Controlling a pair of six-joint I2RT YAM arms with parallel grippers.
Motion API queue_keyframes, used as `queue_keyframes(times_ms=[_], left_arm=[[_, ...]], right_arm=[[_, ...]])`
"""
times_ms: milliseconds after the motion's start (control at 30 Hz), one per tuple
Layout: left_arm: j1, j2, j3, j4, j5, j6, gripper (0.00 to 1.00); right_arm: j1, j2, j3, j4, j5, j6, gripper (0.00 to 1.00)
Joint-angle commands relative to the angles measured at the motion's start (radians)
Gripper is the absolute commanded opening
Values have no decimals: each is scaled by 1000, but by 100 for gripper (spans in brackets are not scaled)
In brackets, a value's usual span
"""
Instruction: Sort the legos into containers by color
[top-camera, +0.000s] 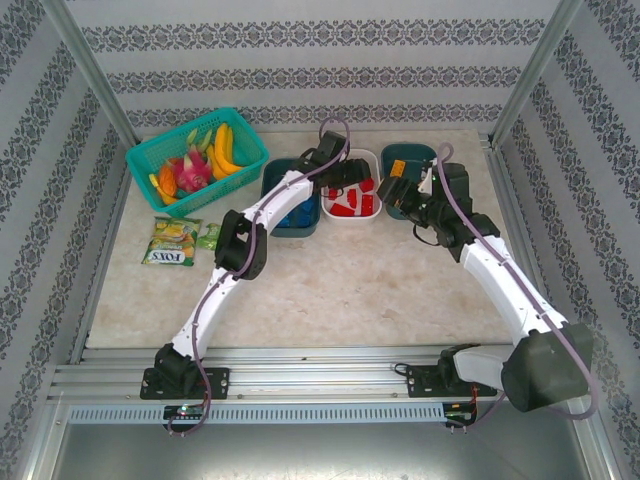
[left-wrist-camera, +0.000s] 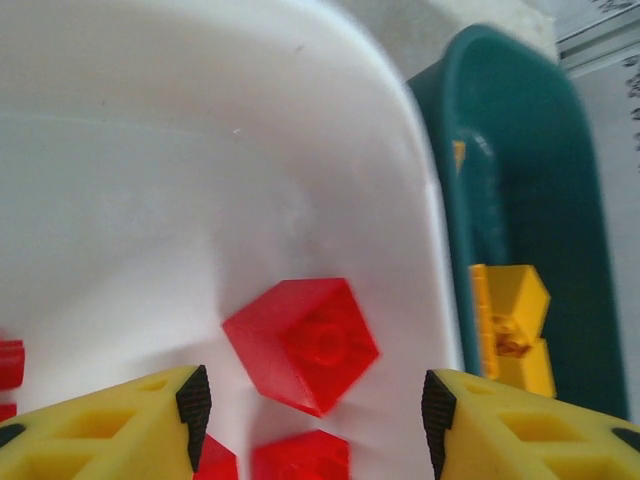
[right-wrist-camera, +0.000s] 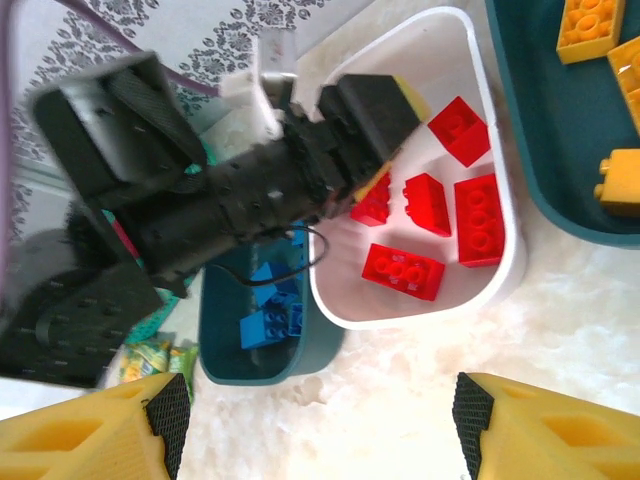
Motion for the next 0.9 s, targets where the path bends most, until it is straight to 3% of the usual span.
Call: queue_keyframes(times_ms=[0,100,167,233,333,467,567,667,733,800,867], left_arm=[[-15,-204,0,-87,-43,2,64],[-15,-355,-148,-178,-92,38,68],[-15,-520,-376,-130,-125,76,73],[-7,-693,-626,-61,-161,89,99],[32,-925,-924,-22,-191,68,100],[67,-1192,-1182,-134,-350,95,100],[71,-1366,-1340,-198,-503,153,100],[69,-1463,-1430,-316,-821,109,100],[70,-1522,-1533,-245,-945,199,100],[76,-1571,-1671,-60,-970,399,100],[94,-1596,-1811,128,-906,611,100]], right_arm=[[-7,-57,14,-93,71,-122,73],[-8,-106,21,-159,135,-200,81],[-10,-138,32,-212,185,-248,97],[-12,-160,36,-262,232,-275,98],[-34,-193,20,-292,222,-297,98],[-36,-259,-32,-302,267,-302,98],[-28,-311,-97,-299,460,-229,98],[-28,-344,-244,-128,546,-294,98],[-16,-359,-359,45,599,-398,98],[-8,-336,-463,221,617,-500,98],[-10,-279,-525,364,618,-562,98]])
